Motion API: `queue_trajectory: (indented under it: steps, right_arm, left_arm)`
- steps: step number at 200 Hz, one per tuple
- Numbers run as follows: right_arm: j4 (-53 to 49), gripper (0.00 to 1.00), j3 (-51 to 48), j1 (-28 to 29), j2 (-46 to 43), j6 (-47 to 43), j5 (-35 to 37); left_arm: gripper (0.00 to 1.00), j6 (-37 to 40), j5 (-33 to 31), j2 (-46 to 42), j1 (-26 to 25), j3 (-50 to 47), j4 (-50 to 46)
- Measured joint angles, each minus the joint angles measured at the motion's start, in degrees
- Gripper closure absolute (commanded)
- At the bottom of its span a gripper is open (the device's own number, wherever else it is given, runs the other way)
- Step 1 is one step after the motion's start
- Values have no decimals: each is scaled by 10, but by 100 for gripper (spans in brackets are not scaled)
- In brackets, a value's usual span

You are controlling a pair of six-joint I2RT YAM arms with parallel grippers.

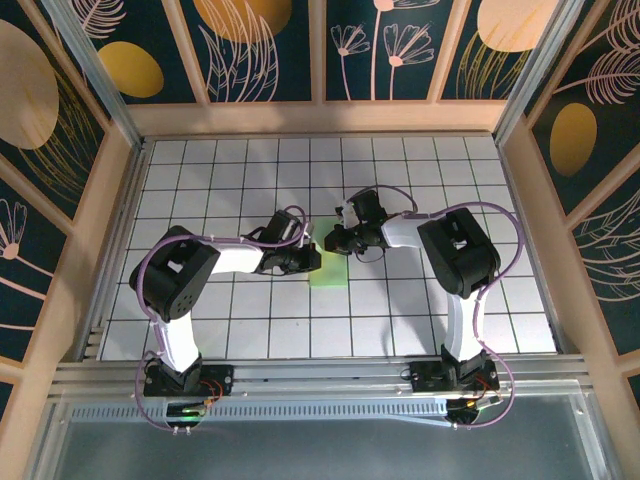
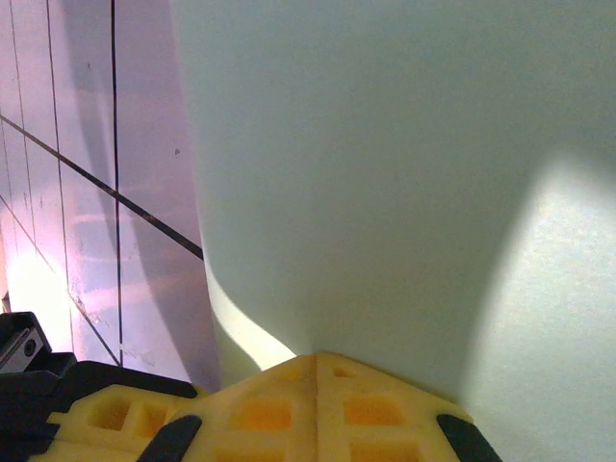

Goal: Fold a paper plane with a square sheet of paper (fold left side to right side)
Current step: Hold the square sheet of paper at the center of the table.

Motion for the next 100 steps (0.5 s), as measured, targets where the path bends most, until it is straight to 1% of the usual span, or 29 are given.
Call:
queue_trajectory:
  steps: [62, 100]
  right_arm:
    - [-43, 100, 21, -2, -4, -2, 14]
    - [-77, 100, 20, -17, -62, -3, 22]
  left_arm:
    - [96, -3, -5, 0, -3, -1, 2]
    - [97, -12, -9, -2, -4, -5, 9]
